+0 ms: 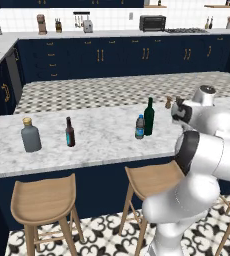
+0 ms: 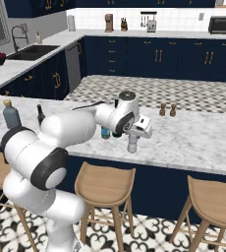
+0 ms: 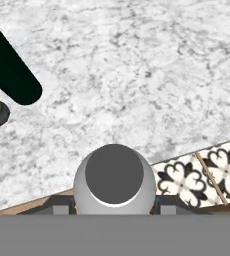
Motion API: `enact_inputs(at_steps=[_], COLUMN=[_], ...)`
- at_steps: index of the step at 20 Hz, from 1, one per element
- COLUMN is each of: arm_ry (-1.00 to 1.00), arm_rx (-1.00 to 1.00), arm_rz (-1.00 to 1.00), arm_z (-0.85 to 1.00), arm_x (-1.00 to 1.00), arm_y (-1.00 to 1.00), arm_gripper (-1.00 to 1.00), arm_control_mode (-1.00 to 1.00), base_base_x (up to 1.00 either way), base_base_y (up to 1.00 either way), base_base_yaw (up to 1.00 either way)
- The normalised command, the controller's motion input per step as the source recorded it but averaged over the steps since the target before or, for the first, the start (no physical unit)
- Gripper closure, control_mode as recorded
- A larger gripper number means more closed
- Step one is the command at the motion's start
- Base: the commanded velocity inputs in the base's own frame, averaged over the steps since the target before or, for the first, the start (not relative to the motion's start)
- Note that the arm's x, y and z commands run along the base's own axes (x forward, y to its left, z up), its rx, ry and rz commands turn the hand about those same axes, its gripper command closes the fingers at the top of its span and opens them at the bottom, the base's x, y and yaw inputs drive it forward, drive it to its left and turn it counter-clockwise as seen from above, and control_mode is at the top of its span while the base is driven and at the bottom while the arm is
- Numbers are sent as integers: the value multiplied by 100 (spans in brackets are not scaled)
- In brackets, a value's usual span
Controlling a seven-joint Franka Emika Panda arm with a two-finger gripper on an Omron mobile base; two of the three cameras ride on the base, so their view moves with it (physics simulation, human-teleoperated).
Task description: Move the plastic bottles in the middle to the plastics group, and the glass bottles in the middle to the glass group.
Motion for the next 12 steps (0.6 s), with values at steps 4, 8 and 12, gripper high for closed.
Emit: enact_inputs(at_steps=[4, 8, 12], arm_ry=[7, 8, 1], arm_rx=[-1, -6, -7], arm_rz=[-12, -11, -9], arm_z=[-1, -15, 0], arm_x=[0, 0, 1], arm_y=[-100, -87, -83], arm_gripper=[100, 100, 100], arm_control_mode=[-100, -100, -100], base_base_x=[0, 0, 0], base_base_y=[0, 0, 0], base_base_yaw=[0, 0, 0])
